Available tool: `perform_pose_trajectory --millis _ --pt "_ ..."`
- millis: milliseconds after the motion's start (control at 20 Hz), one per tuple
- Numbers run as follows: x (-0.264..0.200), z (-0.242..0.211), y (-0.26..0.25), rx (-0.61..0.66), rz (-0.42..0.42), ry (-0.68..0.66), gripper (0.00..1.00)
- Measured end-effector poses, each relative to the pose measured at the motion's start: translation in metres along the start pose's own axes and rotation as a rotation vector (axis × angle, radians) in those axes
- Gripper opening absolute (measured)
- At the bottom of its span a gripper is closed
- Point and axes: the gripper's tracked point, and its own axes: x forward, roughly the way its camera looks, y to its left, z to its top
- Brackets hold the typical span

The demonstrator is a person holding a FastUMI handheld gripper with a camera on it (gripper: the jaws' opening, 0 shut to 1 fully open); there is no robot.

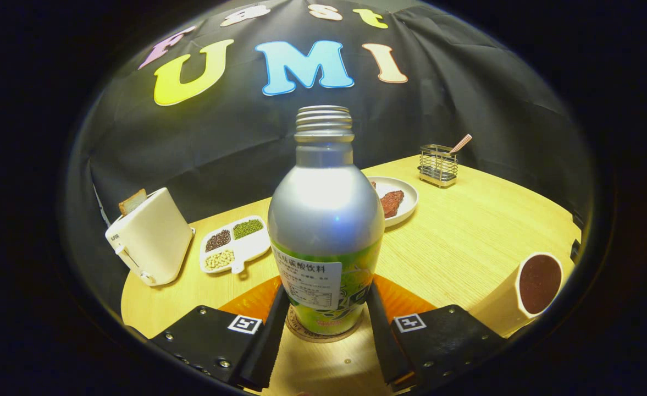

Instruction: Take the bottle from table, then pour the juice into the cup, finally place the bottle on the coaster

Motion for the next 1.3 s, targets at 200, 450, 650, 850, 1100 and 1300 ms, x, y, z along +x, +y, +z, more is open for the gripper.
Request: perform_pose_trajectory --millis 200,450,650,850,1100,1300 --pt "0.006 -0.001 0.002 -0.020 0.012 -0.007 0.74" --pt "0.007 -0.002 0.003 -0.041 0.018 -0.015 0.76" --pt "0.004 -0.006 0.005 -0.065 0.016 -0.015 0.83" --pt "-0.001 -0.002 0.007 -0.069 0.023 -0.039 0.97" --pt "-0.017 0.004 0.012 -0.066 0.074 -0.047 0.97" --pt "-0.047 0.023 0.013 -0.059 0.130 -0.094 0.97"
